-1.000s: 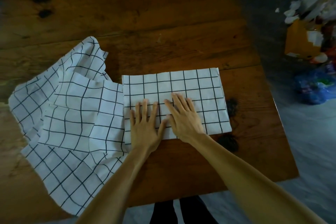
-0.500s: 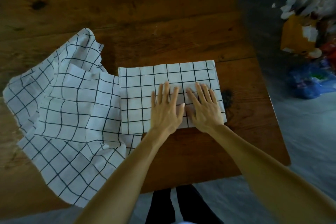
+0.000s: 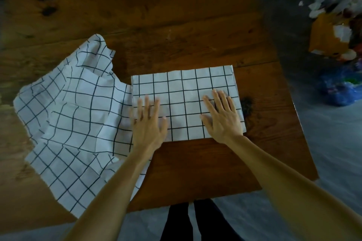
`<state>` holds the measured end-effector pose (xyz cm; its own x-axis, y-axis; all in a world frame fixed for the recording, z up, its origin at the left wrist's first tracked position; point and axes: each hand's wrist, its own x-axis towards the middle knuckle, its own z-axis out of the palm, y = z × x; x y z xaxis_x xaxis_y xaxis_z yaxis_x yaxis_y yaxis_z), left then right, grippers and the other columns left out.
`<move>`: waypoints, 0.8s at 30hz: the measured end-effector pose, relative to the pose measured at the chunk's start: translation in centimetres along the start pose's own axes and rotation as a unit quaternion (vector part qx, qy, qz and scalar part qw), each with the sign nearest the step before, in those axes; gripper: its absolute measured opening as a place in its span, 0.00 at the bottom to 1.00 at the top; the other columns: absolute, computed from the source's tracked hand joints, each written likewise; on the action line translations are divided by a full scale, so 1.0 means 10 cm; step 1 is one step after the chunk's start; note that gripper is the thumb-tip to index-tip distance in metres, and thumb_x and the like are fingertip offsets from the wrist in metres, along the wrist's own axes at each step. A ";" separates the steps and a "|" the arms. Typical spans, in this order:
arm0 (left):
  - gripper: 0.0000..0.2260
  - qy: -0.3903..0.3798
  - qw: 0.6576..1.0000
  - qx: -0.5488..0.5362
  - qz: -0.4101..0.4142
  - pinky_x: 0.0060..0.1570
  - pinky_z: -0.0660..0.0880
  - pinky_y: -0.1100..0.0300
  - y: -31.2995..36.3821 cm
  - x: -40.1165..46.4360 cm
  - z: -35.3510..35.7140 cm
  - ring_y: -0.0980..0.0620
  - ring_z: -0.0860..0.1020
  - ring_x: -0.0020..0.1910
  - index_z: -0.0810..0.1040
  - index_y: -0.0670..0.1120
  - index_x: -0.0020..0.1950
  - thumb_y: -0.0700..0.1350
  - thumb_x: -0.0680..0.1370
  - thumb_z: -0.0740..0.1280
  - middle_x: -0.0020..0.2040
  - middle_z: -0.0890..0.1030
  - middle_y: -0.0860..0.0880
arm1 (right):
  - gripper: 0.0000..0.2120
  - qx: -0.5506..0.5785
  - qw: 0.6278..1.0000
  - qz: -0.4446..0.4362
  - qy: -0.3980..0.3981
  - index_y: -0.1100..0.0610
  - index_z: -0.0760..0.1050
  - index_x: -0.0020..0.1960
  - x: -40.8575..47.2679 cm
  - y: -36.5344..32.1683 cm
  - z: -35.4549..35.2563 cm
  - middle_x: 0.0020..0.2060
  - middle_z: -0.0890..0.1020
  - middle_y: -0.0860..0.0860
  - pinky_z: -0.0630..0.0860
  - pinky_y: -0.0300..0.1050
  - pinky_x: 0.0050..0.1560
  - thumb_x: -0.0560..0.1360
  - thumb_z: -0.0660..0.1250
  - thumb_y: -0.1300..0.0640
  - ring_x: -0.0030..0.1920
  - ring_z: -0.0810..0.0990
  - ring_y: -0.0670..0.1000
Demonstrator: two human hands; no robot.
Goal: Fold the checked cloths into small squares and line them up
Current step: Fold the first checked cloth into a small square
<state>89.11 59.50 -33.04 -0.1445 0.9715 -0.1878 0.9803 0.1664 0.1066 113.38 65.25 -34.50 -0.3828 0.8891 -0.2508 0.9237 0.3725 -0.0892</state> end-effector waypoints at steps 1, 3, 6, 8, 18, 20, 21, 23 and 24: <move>0.28 0.013 1.000 -0.002 0.018 0.73 0.41 0.40 0.18 0.07 -0.03 0.44 0.42 0.77 0.47 0.52 0.78 0.59 0.79 0.44 0.78 0.45 0.43 | 0.30 -0.003 1.000 0.002 -0.001 0.48 0.36 0.77 0.01 0.00 0.00 0.78 0.42 0.56 0.39 0.54 0.77 0.79 0.35 0.36 0.78 0.38 0.57; 0.27 0.011 0.997 -0.030 0.066 0.74 0.42 0.41 0.60 0.19 -0.02 0.44 0.42 0.77 0.46 0.52 0.78 0.57 0.81 0.47 0.78 0.44 0.43 | 0.31 -0.008 1.000 0.002 -0.003 0.48 0.37 0.78 0.01 0.00 0.02 0.77 0.40 0.56 0.39 0.54 0.77 0.79 0.35 0.36 0.78 0.38 0.57; 0.26 -0.031 0.992 -0.035 0.119 0.75 0.44 0.44 0.93 0.18 0.13 0.45 0.43 0.77 0.47 0.52 0.78 0.58 0.81 0.42 0.79 0.45 0.43 | 0.32 -0.011 1.000 0.001 0.003 0.49 0.42 0.79 0.00 0.01 0.05 0.78 0.44 0.57 0.41 0.55 0.77 0.78 0.38 0.38 0.78 0.40 0.57; 0.27 -0.037 0.992 -0.008 0.117 0.75 0.42 0.46 0.75 0.14 0.20 0.46 0.42 0.77 0.46 0.52 0.78 0.60 0.81 0.40 0.79 0.45 0.44 | 0.31 0.004 1.000 -0.002 0.009 0.50 0.44 0.79 0.01 0.01 0.05 0.78 0.45 0.57 0.42 0.55 0.77 0.80 0.39 0.39 0.78 0.41 0.57; 0.32 -0.047 0.999 -0.012 0.021 0.74 0.40 0.42 -0.31 -0.09 0.13 0.46 0.38 0.77 0.44 0.52 0.79 0.65 0.78 0.40 0.79 0.42 0.45 | 0.30 0.020 1.000 -0.004 0.004 0.48 0.38 0.78 0.00 0.02 0.03 0.77 0.40 0.55 0.40 0.55 0.77 0.80 0.37 0.37 0.78 0.39 0.57; 0.32 -0.027 0.999 -0.004 0.018 0.72 0.37 0.42 -0.27 -0.10 0.11 0.46 0.39 0.77 0.45 0.51 0.79 0.64 0.79 0.43 0.79 0.43 0.44 | 0.30 0.017 1.000 -0.005 0.004 0.48 0.37 0.77 0.00 0.02 0.04 0.76 0.39 0.54 0.39 0.55 0.77 0.80 0.37 0.37 0.78 0.39 0.57; 0.31 -0.013 1.000 -0.008 0.021 0.72 0.37 0.42 -0.24 -0.12 0.09 0.45 0.40 0.77 0.47 0.50 0.79 0.63 0.79 0.45 0.79 0.44 0.43 | 0.30 0.015 1.000 -0.004 0.002 0.48 0.36 0.77 0.00 0.03 0.04 0.76 0.38 0.54 0.39 0.55 0.77 0.80 0.37 0.37 0.78 0.38 0.57; 0.30 0.007 0.998 -0.017 0.063 0.73 0.41 0.42 -0.12 -0.16 0.05 0.43 0.45 0.77 0.51 0.49 0.78 0.60 0.79 0.49 0.78 0.49 0.41 | 0.30 0.009 1.000 -0.003 -0.001 0.48 0.35 0.77 0.01 0.03 0.03 0.76 0.38 0.55 0.38 0.55 0.76 0.80 0.36 0.36 0.77 0.38 0.57; 0.29 0.006 0.995 -0.021 0.101 0.73 0.44 0.42 -0.04 -0.19 0.04 0.43 0.48 0.77 0.54 0.49 0.77 0.59 0.78 0.50 0.78 0.53 0.41 | 0.30 0.006 1.000 -0.004 -0.004 0.48 0.35 0.77 0.02 0.03 0.02 0.76 0.37 0.55 0.38 0.55 0.76 0.79 0.34 0.36 0.77 0.37 0.57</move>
<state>89.02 57.53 -33.12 0.0525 0.9879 -0.1463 0.9831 -0.0254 0.1812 113.61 65.46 -34.72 -0.3898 0.8842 -0.2575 0.9209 0.3759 -0.1035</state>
